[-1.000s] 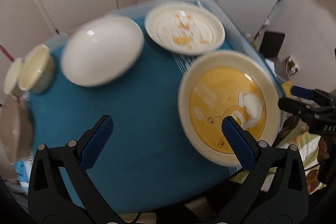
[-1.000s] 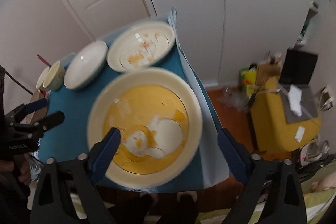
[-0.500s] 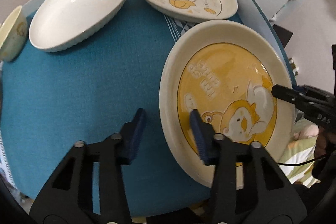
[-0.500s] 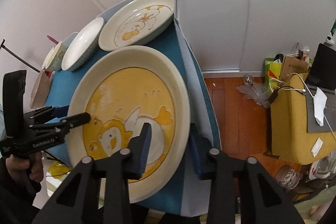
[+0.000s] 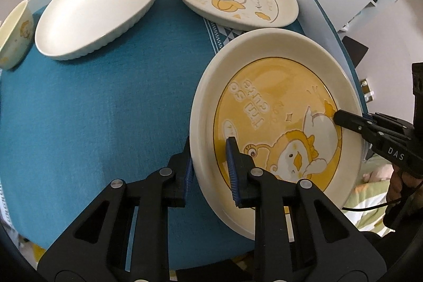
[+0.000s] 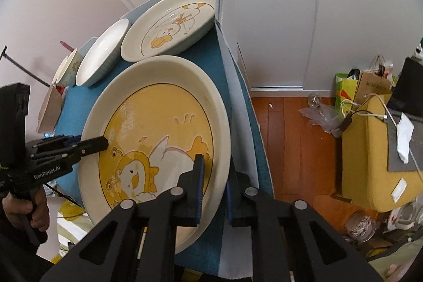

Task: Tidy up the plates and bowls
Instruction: 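Lift the yellow plate with both grippers and lower it beside the pink square dish, then open both grippers and move them to grip the plain white plate rim, then lift the white plate with both grippers and lower it onto the yellow plate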

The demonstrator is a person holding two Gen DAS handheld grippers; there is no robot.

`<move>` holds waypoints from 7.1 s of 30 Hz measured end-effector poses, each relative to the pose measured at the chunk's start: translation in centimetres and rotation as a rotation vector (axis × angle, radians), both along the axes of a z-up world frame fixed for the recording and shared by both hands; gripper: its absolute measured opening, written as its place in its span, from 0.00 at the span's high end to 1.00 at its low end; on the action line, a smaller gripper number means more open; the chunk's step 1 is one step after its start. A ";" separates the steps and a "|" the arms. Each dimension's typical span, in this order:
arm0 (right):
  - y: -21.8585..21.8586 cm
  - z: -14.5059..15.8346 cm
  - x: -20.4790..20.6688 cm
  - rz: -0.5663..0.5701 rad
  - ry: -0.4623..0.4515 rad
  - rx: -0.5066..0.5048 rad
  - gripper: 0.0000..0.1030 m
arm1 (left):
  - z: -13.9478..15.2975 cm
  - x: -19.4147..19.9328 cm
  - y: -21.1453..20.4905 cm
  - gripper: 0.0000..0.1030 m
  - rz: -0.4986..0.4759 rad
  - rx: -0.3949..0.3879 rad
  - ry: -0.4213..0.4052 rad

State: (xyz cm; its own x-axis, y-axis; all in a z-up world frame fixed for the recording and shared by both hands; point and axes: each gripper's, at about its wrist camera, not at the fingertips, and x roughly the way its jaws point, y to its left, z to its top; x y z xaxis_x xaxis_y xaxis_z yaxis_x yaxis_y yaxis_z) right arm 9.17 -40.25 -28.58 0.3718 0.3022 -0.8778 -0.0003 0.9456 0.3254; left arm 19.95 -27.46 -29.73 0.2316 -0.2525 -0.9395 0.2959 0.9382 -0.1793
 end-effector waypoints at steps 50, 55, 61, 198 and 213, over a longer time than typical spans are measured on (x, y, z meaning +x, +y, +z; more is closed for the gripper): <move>27.6 3.2 4.9 0.269 -0.137 -0.013 0.87 | 4.7 -2.6 31.4 0.81 0.246 0.021 -0.134; 29.4 1.4 5.6 0.232 -0.126 -0.014 0.87 | 2.7 -1.8 33.2 0.81 0.219 0.017 -0.129; 29.3 0.4 6.4 0.204 -0.115 -0.022 0.87 | 2.0 -1.7 33.4 0.81 0.185 0.010 -0.142; 20.8 6.6 15.8 0.585 0.078 0.154 0.86 | 10.1 1.5 23.0 0.86 0.451 -0.004 -0.082; 26.0 3.4 8.2 0.251 0.125 0.115 0.86 | 3.9 -1.6 27.6 0.86 0.226 -0.036 0.043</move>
